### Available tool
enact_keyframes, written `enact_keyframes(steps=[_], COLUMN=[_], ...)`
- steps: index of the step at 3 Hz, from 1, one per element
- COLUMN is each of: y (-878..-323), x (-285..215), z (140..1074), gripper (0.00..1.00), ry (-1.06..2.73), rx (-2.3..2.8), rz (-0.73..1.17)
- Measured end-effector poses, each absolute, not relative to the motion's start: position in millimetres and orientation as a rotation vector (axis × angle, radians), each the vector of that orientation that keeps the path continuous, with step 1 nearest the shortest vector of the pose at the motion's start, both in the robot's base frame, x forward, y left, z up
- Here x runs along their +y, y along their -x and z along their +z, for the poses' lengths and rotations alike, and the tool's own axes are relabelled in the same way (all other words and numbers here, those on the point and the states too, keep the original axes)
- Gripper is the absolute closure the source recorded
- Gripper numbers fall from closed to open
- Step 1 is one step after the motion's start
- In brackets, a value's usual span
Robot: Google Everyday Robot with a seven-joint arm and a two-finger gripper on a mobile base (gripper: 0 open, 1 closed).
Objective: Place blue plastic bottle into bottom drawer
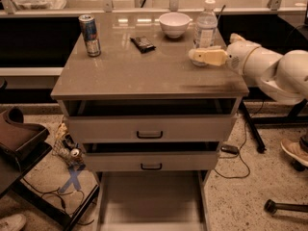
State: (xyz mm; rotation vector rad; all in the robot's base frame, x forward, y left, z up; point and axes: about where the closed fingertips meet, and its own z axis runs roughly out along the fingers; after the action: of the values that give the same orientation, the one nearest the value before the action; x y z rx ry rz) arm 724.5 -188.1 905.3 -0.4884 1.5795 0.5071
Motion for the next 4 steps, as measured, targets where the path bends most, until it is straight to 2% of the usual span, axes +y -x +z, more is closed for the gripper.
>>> enact_keyframes(steps=[3, 4], y=[-791, -802], x=[-202, -205], z=[899, 900], gripper=[0.0, 0.18], ry=[0.508, 0.549], rx=[1.511, 1.537], rz=[0.558, 0.54])
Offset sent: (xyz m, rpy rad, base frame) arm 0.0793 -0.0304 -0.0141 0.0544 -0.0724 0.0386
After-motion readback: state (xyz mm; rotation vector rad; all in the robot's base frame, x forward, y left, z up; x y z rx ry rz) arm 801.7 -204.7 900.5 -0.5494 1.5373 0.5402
